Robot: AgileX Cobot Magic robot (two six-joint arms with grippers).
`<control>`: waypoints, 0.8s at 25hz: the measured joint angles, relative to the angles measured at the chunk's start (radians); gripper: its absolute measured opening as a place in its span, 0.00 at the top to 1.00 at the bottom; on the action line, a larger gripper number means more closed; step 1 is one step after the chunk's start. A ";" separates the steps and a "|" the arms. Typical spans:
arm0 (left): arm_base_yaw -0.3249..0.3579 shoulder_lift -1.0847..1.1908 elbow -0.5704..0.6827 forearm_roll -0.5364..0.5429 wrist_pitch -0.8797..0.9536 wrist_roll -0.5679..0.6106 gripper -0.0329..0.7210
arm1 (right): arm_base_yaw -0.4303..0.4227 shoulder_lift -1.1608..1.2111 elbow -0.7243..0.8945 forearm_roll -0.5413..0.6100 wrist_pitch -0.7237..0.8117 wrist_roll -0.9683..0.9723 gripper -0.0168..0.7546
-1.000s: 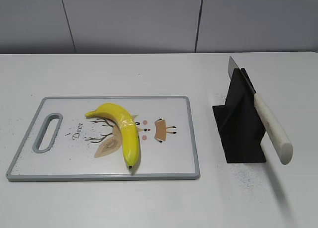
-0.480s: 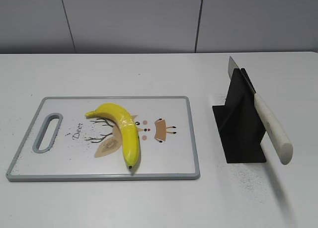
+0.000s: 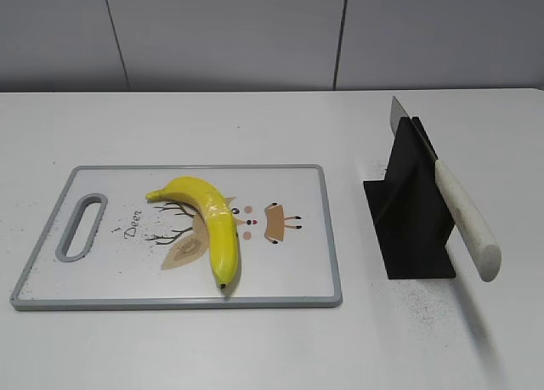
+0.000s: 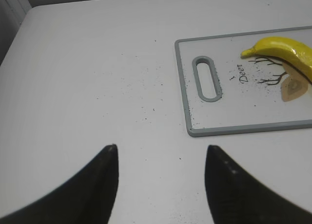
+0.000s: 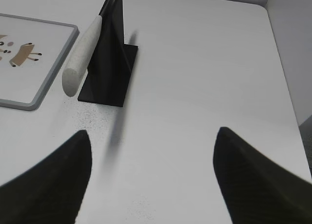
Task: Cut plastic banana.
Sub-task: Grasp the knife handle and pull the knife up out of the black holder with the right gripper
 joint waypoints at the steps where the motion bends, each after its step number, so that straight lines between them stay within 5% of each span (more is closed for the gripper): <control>1: 0.000 0.000 0.000 0.000 0.000 0.000 0.25 | 0.000 0.000 0.000 0.000 0.000 0.000 0.21; 20: 0.000 0.000 0.000 0.000 0.000 0.000 0.25 | 0.000 0.010 -0.020 -0.037 -0.048 -0.001 0.21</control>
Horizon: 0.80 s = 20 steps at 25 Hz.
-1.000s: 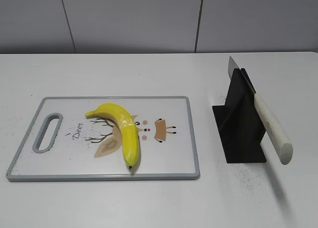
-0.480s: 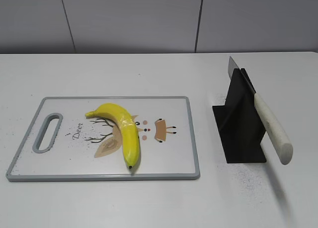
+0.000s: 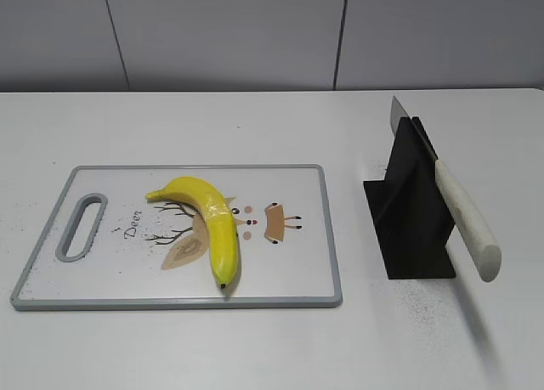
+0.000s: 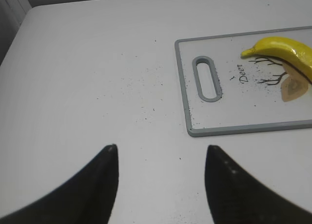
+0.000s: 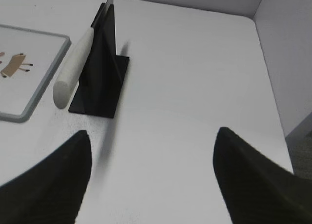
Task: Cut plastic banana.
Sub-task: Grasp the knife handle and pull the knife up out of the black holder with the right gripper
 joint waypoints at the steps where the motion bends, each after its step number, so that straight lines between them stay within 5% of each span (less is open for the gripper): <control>1: 0.000 0.000 0.000 0.000 0.000 0.000 0.25 | 0.000 0.011 -0.008 -0.007 -0.010 0.001 0.21; 20: 0.000 0.000 0.000 0.000 0.000 0.000 0.25 | 0.016 0.569 -0.281 0.045 0.062 0.178 0.21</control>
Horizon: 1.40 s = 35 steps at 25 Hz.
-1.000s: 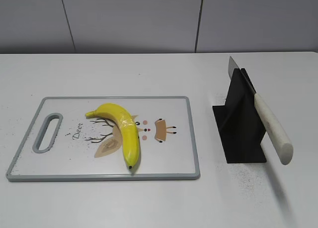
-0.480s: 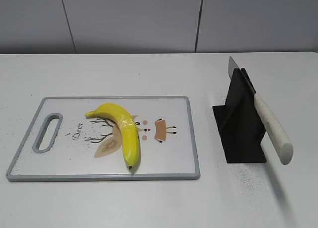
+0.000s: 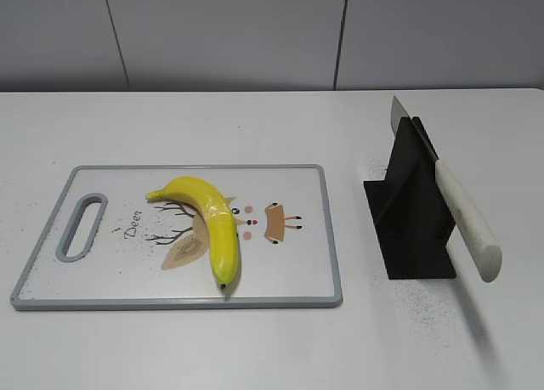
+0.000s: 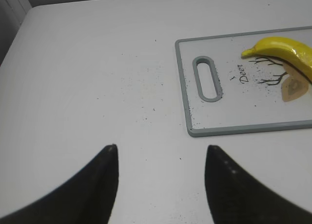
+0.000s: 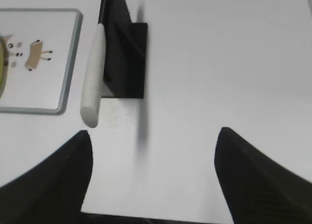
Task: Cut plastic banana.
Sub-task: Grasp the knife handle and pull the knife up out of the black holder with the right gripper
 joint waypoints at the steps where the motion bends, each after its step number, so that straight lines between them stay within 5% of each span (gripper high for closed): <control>1: 0.000 0.000 0.000 0.000 0.000 0.000 0.25 | 0.009 0.030 -0.009 0.016 0.008 0.001 0.21; 14: 0.000 0.000 0.000 0.000 0.000 0.000 0.25 | 0.285 0.388 -0.135 0.013 0.105 0.109 0.21; 35: 0.000 0.000 0.000 0.000 0.000 0.000 0.25 | 0.296 0.915 -0.193 0.014 -0.030 0.157 0.21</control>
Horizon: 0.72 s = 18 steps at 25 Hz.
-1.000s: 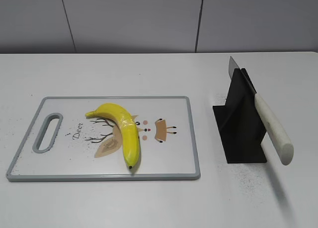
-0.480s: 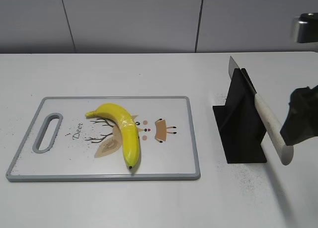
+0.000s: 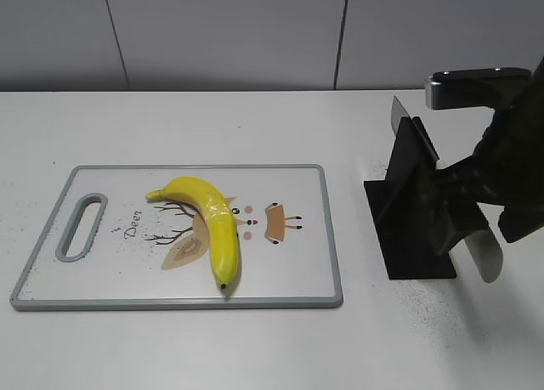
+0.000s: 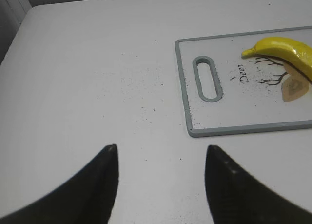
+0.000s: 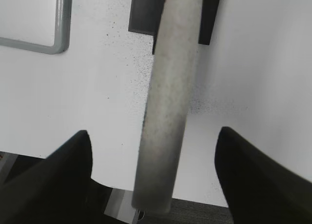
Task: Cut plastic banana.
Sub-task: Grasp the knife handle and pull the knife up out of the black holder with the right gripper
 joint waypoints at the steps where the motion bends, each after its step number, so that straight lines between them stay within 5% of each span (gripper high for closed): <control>1: 0.000 0.000 0.000 0.000 0.000 0.000 0.25 | 0.000 0.016 -0.001 -0.001 -0.005 0.002 0.21; 7: 0.000 0.000 0.000 0.000 0.000 0.000 0.25 | 0.000 0.086 -0.002 -0.008 -0.013 0.013 0.31; 11: 0.000 0.000 0.000 0.000 0.000 0.000 0.25 | 0.000 0.097 -0.002 -0.015 -0.016 0.063 0.77; 18: 0.000 0.000 0.000 0.000 0.000 0.000 0.25 | -0.001 0.097 -0.003 -0.022 -0.018 0.085 0.77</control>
